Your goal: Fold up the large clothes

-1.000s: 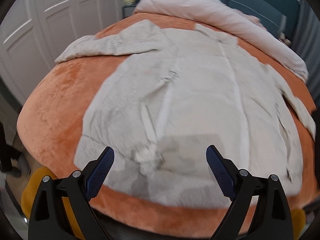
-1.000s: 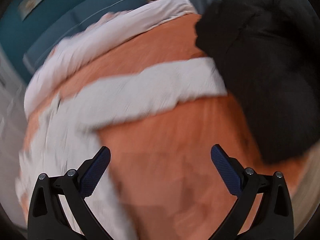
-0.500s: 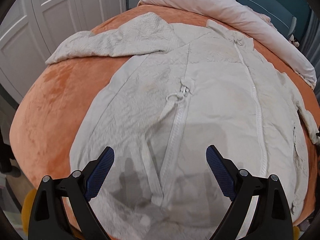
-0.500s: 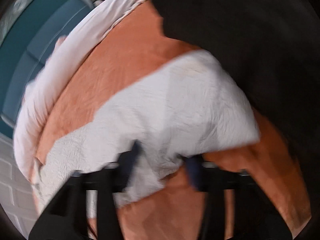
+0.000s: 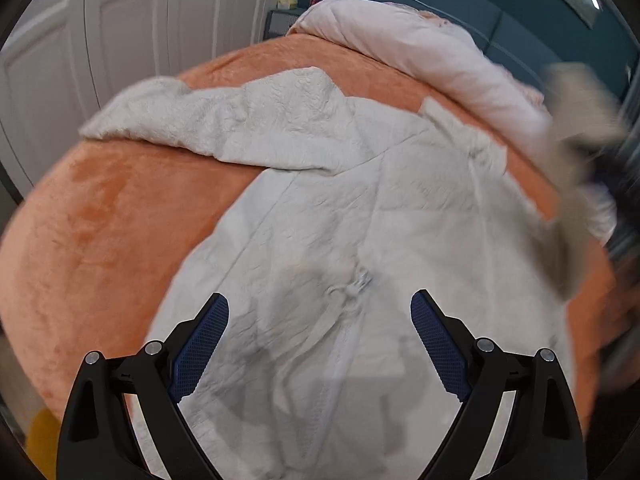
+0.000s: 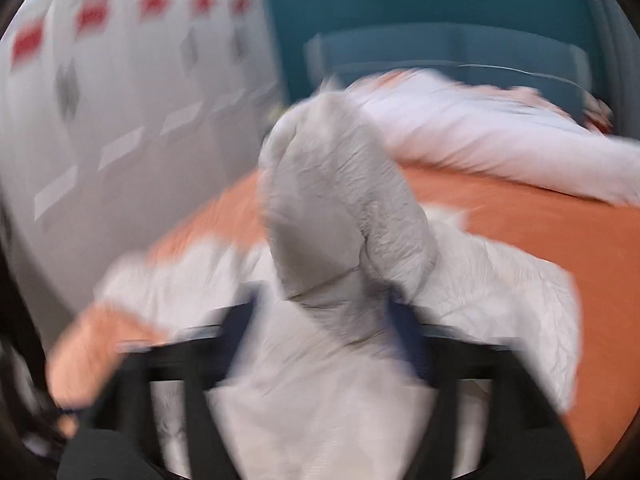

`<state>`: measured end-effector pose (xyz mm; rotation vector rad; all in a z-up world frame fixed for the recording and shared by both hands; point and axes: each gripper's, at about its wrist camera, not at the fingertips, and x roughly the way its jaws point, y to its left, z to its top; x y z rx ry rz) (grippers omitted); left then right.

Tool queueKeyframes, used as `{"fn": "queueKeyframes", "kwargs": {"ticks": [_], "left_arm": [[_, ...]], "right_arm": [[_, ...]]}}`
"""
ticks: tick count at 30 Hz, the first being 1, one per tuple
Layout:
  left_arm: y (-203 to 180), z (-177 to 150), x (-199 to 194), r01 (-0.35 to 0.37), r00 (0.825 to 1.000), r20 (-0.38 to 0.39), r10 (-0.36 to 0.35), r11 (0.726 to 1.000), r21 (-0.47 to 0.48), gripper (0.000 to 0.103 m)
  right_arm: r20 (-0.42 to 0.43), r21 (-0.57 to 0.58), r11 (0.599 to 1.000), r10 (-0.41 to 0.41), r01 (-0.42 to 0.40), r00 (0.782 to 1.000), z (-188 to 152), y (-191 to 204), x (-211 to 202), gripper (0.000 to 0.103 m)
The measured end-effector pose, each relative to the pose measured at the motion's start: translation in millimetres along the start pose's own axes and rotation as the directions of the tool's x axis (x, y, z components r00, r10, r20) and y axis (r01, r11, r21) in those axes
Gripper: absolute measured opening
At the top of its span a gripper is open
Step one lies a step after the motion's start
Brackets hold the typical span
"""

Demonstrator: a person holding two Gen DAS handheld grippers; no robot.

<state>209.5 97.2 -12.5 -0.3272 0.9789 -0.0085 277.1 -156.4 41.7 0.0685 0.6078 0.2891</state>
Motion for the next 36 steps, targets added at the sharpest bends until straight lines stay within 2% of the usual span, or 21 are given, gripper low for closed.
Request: {"fn": "queueKeyframes", "kwargs": {"ticks": [2, 3, 6, 8, 11, 15, 16, 17, 18, 19, 20, 21, 24, 26, 27, 30, 32, 33, 36], "left_arm": [[5, 10, 2, 0.058, 0.998, -0.014, -0.059, 0.997, -0.054, 0.090], [6, 17, 4, 0.090, 0.996, -0.016, -0.091, 0.993, -0.078, 0.090], [3, 32, 17, 0.153, 0.988, -0.022, -0.156, 0.983, -0.097, 0.091], [-6, 42, 36, 0.191, 0.979, -0.047, -0.196, 0.976, -0.102, 0.091], [-25, 56, 66, 0.249, 0.963, -0.075, -0.258, 0.962, -0.111, 0.091], [-61, 73, 117, 0.308, 0.939, -0.121, -0.323, 0.943, -0.126, 0.087], [-69, 76, 129, 0.313, 0.937, -0.121, -0.327, 0.942, -0.119, 0.079], [-73, 79, 137, 0.296, 0.943, -0.124, -0.308, 0.949, -0.108, 0.065], [-82, 85, 149, 0.260, 0.954, -0.131, -0.270, 0.962, -0.084, 0.060], [-88, 89, 154, 0.237, 0.961, -0.132, -0.244, 0.969, -0.065, 0.051], [-93, 94, 160, 0.208, 0.969, -0.129, -0.211, 0.977, -0.040, 0.048], [-97, 98, 165, 0.183, 0.975, -0.123, -0.183, 0.983, -0.019, 0.045], [-108, 102, 178, 0.112, 0.988, -0.116, -0.103, 0.992, 0.066, 0.045], [-114, 98, 192, 0.061, 0.993, -0.113, -0.045, 0.989, 0.137, 0.047], [-111, 96, 194, 0.052, 0.994, -0.105, -0.036, 0.987, 0.152, 0.048], [-112, 93, 197, 0.025, 0.996, -0.087, -0.009, 0.982, 0.185, 0.048], [-114, 95, 188, 0.014, 0.998, -0.070, 0.000, 0.980, 0.200, 0.041], [-116, 97, 176, 0.005, 0.999, -0.044, 0.004, 0.979, 0.201, 0.040], [-125, 107, 135, 0.059, 0.995, 0.074, -0.074, 0.980, 0.188, 0.040]], "right_arm": [[-0.066, -0.101, 0.995, -0.009, 0.002, 0.998, -29, 42, 22, 0.077], [-0.074, -0.105, 0.994, -0.002, -0.006, 0.997, -37, 49, 22, 0.077], [-0.057, -0.032, 0.999, 0.013, -0.015, 0.998, -58, 34, -10, 0.078], [-0.053, 0.035, 0.999, -0.017, 0.019, 0.998, -67, 3, -26, 0.078], [-0.072, 0.161, 0.976, -0.137, 0.147, 0.988, -80, -74, -61, 0.078], [-0.095, 0.336, 0.909, -0.230, 0.249, 0.968, -90, -156, -75, 0.065], [-0.095, 0.355, 0.897, -0.247, 0.265, 0.964, -91, -169, -75, 0.062], [-0.099, 0.363, 0.891, -0.254, 0.272, 0.962, -88, -181, -69, 0.052], [-0.116, 0.354, 0.888, -0.269, 0.293, 0.956, -84, -192, -61, 0.037], [-0.132, 0.339, 0.890, -0.277, 0.306, 0.952, -81, -196, -52, 0.031], [-0.136, 0.327, 0.896, -0.271, 0.302, 0.953, -74, -202, -48, 0.021], [-0.126, 0.310, 0.903, -0.272, 0.299, 0.954, -67, -204, -40, 0.016], [-0.120, 0.296, 0.913, -0.256, 0.281, 0.959, -65, -208, -18, 0.015], [-0.245, 0.274, 0.900, -0.277, 0.340, 0.929, -87, -216, 19, 0.015], [-0.336, 0.284, 0.892, -0.251, 0.352, 0.908, -107, -228, 44, 0.011], [-0.299, 0.326, 0.881, -0.248, 0.343, 0.921, -102, -229, 35, 0.014], [-0.229, 0.367, 0.882, -0.222, 0.295, 0.948, -89, -222, 17, 0.014], [-0.205, 0.360, 0.888, -0.224, 0.286, 0.953, -84, -219, 13, 0.014], [-0.145, 0.319, 0.916, -0.204, 0.241, 0.968, -57, -202, 9, 0.015]]}}
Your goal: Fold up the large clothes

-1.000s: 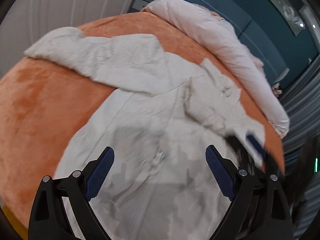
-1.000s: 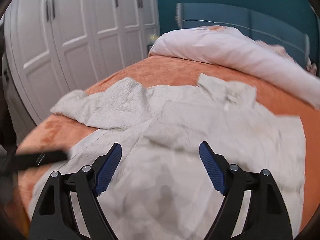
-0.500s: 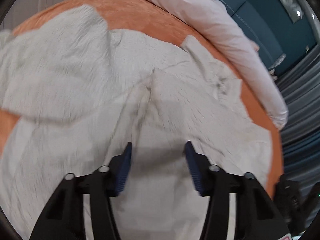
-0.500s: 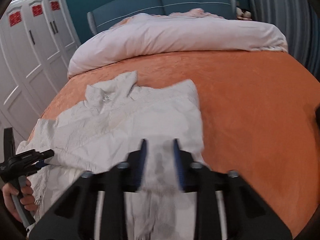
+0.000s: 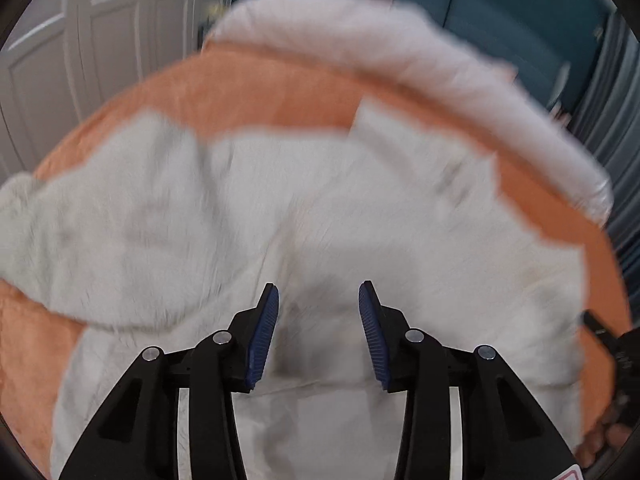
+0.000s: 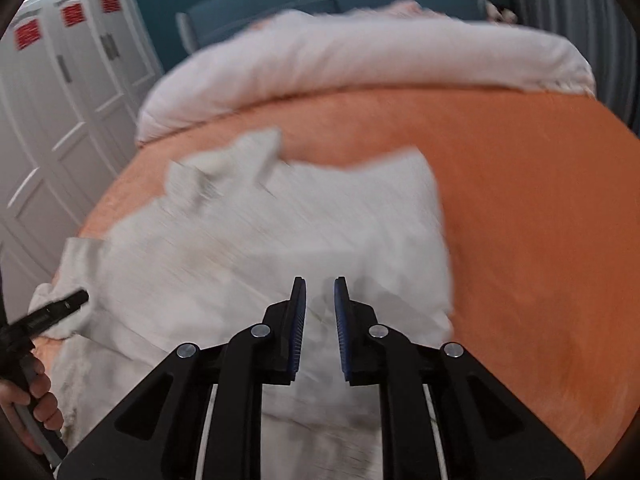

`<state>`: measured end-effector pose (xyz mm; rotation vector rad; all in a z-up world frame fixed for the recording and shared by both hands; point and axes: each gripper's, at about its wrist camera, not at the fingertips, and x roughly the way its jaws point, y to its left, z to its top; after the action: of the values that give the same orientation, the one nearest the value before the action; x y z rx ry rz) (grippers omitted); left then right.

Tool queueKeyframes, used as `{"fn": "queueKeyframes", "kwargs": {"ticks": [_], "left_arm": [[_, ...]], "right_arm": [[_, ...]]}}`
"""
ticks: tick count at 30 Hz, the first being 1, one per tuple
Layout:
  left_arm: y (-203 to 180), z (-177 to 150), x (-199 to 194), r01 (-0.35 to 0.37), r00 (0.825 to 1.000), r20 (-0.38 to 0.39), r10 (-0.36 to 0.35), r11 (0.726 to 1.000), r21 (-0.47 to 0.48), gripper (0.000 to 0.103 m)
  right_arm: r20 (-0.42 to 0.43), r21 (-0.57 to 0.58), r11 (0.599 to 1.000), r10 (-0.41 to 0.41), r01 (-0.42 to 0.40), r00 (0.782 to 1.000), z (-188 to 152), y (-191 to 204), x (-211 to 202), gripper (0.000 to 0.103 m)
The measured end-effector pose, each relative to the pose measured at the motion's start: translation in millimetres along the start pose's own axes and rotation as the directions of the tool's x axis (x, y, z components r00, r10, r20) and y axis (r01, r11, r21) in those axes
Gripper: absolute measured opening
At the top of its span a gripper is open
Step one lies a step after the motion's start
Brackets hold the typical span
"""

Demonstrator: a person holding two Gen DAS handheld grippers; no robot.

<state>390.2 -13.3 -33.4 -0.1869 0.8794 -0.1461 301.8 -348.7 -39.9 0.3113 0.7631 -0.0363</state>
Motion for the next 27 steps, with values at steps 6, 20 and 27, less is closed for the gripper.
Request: {"fn": "queueKeyframes", "kwargs": {"ticks": [6, 20, 27], "left_arm": [[-45, 24, 41, 0.015, 0.999, -0.044, -0.012, 0.997, 0.073, 0.043], [-21, -1, 102, -0.098, 0.995, -0.011, 0.100, 0.989, 0.114, 0.056], [-4, -12, 33, -0.051, 0.998, -0.033, 0.054, 0.995, 0.091, 0.061]], "right_arm": [[-0.070, -0.150, 0.988, 0.012, -0.022, 0.997, 18, 58, 56, 0.015], [-0.098, 0.052, 0.983, -0.169, 0.175, 0.981, 4, -67, 83, 0.001], [-0.021, 0.044, 0.995, -0.086, 0.087, 0.996, -16, -42, -13, 0.017]]}}
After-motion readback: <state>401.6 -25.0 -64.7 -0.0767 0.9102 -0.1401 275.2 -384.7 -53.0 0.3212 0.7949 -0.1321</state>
